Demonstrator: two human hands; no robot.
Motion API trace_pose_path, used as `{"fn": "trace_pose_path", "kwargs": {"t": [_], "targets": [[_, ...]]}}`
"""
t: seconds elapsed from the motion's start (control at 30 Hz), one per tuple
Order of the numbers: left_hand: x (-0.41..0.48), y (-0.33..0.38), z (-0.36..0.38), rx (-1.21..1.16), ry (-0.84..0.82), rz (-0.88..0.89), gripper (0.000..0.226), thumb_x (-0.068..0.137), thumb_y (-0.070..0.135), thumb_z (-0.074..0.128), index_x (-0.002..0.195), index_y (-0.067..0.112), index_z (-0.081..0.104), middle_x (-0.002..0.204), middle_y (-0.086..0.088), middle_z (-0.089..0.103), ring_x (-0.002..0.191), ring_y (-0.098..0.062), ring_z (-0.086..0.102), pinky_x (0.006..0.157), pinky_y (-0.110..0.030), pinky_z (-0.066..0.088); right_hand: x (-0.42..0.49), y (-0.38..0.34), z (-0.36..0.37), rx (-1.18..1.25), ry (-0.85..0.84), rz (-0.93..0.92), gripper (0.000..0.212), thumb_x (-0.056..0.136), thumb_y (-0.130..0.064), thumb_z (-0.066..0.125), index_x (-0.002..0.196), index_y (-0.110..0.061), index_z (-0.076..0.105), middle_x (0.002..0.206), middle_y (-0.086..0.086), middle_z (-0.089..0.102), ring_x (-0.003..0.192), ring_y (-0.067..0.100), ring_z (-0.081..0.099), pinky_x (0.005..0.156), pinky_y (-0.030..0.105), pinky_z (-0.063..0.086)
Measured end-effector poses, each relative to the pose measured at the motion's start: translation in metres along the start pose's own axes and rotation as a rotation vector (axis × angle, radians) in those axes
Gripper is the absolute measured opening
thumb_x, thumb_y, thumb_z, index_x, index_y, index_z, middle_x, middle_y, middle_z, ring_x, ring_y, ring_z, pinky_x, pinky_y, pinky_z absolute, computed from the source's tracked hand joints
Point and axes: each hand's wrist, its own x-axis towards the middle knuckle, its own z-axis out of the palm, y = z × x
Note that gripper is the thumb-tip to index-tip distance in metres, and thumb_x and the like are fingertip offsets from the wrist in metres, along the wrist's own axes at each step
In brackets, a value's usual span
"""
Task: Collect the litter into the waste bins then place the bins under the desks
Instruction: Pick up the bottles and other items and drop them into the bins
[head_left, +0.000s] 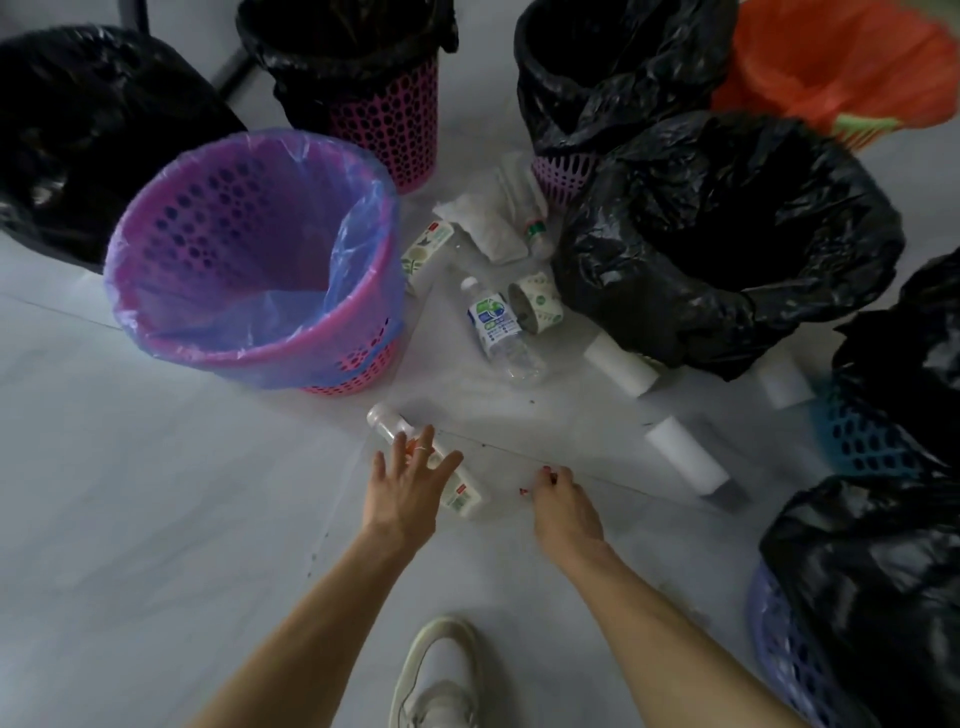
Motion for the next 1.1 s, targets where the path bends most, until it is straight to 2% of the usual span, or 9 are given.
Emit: {"fn": "trace_pose_path", "kwargs": {"t": [0.17,0.27,0.33,0.47,0.57,0.77,0.93,1.0,1.1], "targets": [[-0.022,0.007,-0.031,-0.189,0.088,-0.033,0.076,0.085,0.049,0.067,0.148,0.044,0.024,0.160,-0.002,0.026,0.137,-0.032,0.041,0.103,-0.046,0.043,-0.015,0.024,-0.054,0.310,-0.007,0.149,0.026,0.102,-0.029,0.048,0.108,-0.006,0.058,0.121,0.020,0.065,0.115,0.037,0.060,0.088,0.035,0.048],[-0.038,0.012,-0.063,-0.448,0.158,-0.069,0.073,0.080,0.053,0.071,0.141,0.042,0.032,0.146,0.001,0.047,0.120,-0.031,0.057,0.087,-0.043,0.051,-0.038,0.039,-0.105,0.734,0.111,0.181,0.028,0.099,-0.037,0.056,0.082,-0.015,0.057,0.084,0.008,0.073,0.088,0.028,0.070,0.087,0.039,0.055],[-0.049,0.020,-0.085,-0.598,0.192,-0.050,0.076,0.078,0.056,0.073,0.140,0.041,0.032,0.137,-0.001,0.055,0.112,-0.029,0.062,0.081,-0.040,0.052,-0.068,0.052,-0.137,1.044,0.223,0.142,0.023,0.097,-0.031,0.062,0.080,-0.015,0.059,0.069,0.001,0.067,0.066,0.017,0.067,0.084,0.046,0.058],[-0.084,0.052,-0.140,-0.837,0.259,0.103,0.076,0.075,0.062,0.073,0.137,0.043,0.034,0.127,0.009,0.061,0.100,-0.010,0.065,0.081,-0.037,0.056,-0.160,0.094,-0.184,1.318,0.411,0.077,0.018,0.096,-0.023,0.064,0.090,-0.006,0.064,0.068,0.001,0.065,0.061,0.008,0.063,0.067,0.032,0.055],[-0.112,0.090,-0.192,-1.046,0.247,0.177,0.071,0.076,0.059,0.074,0.135,0.043,0.039,0.117,0.017,0.064,0.086,0.003,0.066,0.074,-0.024,0.054,-0.221,0.131,-0.197,1.413,0.506,0.115,0.018,0.096,-0.020,0.064,0.091,-0.003,0.065,0.072,0.005,0.064,0.068,0.014,0.063,0.068,0.032,0.054],[-0.156,0.171,-0.264,-1.311,0.265,0.339,0.046,0.071,0.072,0.061,0.107,0.043,0.056,0.096,0.018,0.071,0.092,-0.004,0.067,0.080,-0.028,0.050,-0.296,0.197,-0.179,1.429,0.678,0.323,0.011,0.094,-0.015,0.064,0.086,-0.008,0.067,0.084,0.020,0.068,0.071,0.021,0.062,0.076,0.045,0.052],[-0.183,0.263,-0.261,-0.993,0.076,0.442,0.057,0.078,0.076,0.058,0.104,0.026,0.049,0.084,0.006,0.065,0.079,-0.014,0.063,0.076,-0.034,0.054,-0.320,0.238,-0.145,1.231,0.717,0.485,0.009,0.090,-0.028,0.068,0.083,-0.023,0.067,0.074,0.004,0.071,0.076,0.026,0.068,0.082,0.054,0.055],[-0.185,0.292,-0.245,-0.760,0.058,0.415,0.070,0.071,0.084,0.050,0.101,0.023,0.038,0.086,0.002,0.065,0.083,-0.022,0.064,0.079,-0.044,0.054,-0.327,0.247,-0.137,1.124,0.707,0.505,0.009,0.091,-0.031,0.066,0.084,-0.026,0.065,0.080,-0.002,0.071,0.080,0.021,0.068,0.081,0.046,0.054],[-0.184,0.311,-0.221,-0.494,0.086,0.407,0.071,0.075,0.082,0.049,0.115,0.027,0.030,0.099,0.002,0.064,0.100,-0.027,0.061,0.082,-0.044,0.049,-0.334,0.254,-0.126,0.931,0.635,0.453,0.007,0.095,-0.033,0.062,0.097,-0.027,0.064,0.090,-0.012,0.068,0.082,0.004,0.060,0.071,0.028,0.044]]}}
